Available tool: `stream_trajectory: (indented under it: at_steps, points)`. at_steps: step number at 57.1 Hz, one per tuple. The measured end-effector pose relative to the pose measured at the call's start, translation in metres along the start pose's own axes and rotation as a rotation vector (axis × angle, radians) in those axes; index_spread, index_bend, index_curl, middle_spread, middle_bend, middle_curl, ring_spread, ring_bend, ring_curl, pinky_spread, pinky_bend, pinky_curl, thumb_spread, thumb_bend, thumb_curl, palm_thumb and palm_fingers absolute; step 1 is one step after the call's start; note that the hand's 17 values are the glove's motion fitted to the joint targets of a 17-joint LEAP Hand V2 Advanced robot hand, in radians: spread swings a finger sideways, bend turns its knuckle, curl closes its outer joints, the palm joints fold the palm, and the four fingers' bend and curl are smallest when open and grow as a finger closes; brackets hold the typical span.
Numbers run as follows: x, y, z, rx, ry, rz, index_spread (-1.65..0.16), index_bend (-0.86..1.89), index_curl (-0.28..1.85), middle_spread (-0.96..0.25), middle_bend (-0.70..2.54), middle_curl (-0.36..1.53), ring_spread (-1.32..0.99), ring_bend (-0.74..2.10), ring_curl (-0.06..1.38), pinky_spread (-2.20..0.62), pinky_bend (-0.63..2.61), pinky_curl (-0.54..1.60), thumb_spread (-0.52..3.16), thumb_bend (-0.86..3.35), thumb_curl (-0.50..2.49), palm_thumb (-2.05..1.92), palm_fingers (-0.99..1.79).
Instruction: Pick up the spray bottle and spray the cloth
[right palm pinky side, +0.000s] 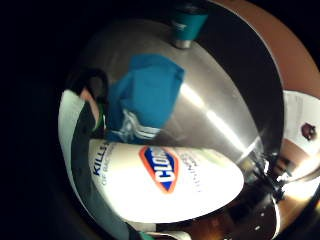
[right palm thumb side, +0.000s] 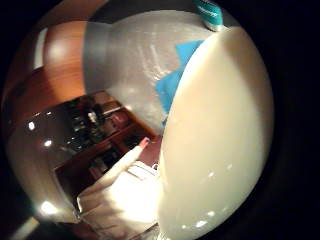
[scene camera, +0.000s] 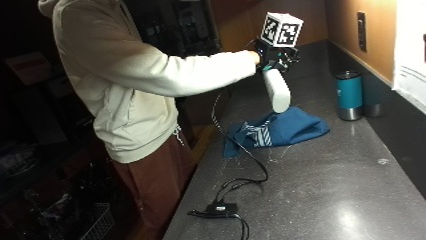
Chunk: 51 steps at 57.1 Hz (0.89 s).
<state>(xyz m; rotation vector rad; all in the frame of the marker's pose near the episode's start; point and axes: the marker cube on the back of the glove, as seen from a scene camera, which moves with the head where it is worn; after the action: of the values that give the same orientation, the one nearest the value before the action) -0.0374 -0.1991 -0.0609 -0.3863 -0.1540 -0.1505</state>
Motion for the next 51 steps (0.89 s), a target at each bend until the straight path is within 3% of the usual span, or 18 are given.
stream_trajectory:
  at_steps: [19,29,34,51]
  points:
    - [-0.077,-0.010,-0.023,0.359,-0.598,-0.213,-0.27,0.19,0.53,-0.15,0.51,0.52,-0.22,0.52,0.48,-0.28,0.34,0.41,0.09,-0.03,0.75,1.03,1.30]
    - [-0.108,-0.033,-0.010,0.426,-0.927,-0.198,-0.27,0.20,0.53,-0.15,0.52,0.52,-0.22,0.50,0.48,-0.28,0.31,0.41,0.10,-0.03,0.76,1.03,1.27]
    - [-0.162,-0.071,0.017,0.406,-1.066,-0.210,-0.28,0.21,0.53,-0.15,0.51,0.52,-0.23,0.49,0.47,-0.28,0.28,0.40,0.11,-0.03,0.76,1.04,1.26]
    - [-0.208,-0.152,0.111,0.400,-1.106,-0.103,-0.28,0.20,0.53,-0.14,0.49,0.51,-0.25,0.38,0.45,-0.22,0.23,0.39,0.15,-0.03,0.77,1.06,1.20]
